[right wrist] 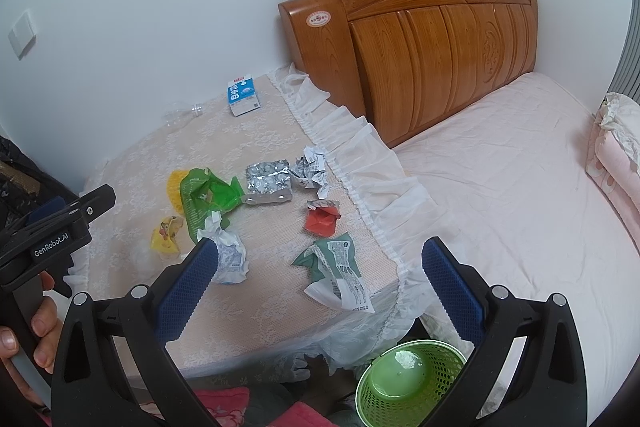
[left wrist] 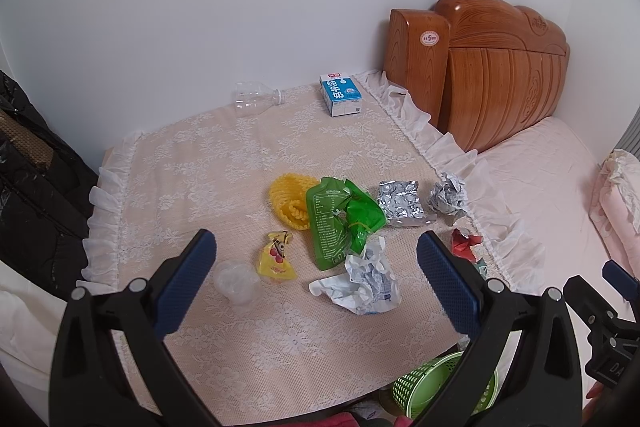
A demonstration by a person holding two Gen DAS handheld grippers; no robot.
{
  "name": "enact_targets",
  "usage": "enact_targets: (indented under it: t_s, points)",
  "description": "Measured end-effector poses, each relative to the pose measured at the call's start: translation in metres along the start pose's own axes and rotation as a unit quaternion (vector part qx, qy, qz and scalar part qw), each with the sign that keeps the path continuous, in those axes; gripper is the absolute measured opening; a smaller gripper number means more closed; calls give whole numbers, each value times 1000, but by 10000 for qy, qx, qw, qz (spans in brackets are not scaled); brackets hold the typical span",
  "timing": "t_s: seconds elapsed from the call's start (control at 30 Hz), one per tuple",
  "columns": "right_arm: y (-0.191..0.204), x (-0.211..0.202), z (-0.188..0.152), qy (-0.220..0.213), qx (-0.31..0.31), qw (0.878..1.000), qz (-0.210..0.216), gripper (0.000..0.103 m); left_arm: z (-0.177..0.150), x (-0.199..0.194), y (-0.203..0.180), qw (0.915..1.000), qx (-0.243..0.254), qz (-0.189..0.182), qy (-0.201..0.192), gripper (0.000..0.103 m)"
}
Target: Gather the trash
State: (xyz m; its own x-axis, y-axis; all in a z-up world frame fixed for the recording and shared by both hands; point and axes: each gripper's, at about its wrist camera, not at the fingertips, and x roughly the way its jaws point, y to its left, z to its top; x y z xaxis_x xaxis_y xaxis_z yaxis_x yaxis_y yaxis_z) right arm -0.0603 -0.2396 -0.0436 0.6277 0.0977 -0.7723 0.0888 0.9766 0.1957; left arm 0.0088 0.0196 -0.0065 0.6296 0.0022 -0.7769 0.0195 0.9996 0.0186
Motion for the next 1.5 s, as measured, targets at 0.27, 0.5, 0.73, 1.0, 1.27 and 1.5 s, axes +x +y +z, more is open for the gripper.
enact_targets:
  t_s: [0.27,0.5,0.73,1.0,1.27,1.5]
  points:
    - [0,0,0,4,1,10000,-4,101,0,2,2,10000,11,-36,14,96]
    - [9,22,-4,148,-199,9995,177,101,-10,32,25,9976,95,-574,369,96]
    - [43,81,-20,628,-617,9956,317,101,-38,96,66,9921,572,-681,884,96]
    - [82,132,-36,1080,-942,9887,440,101,-55,160,88,9799,1158,-954,1315,96]
    - [96,145,-42,1227,-867,9876,455,101,-52,184,77,9699,1538,-1170,1483,89]
    - [98,150,-45,1271,-711,9884,433,101,-58,173,102,9680,1498,-1380,1468,89]
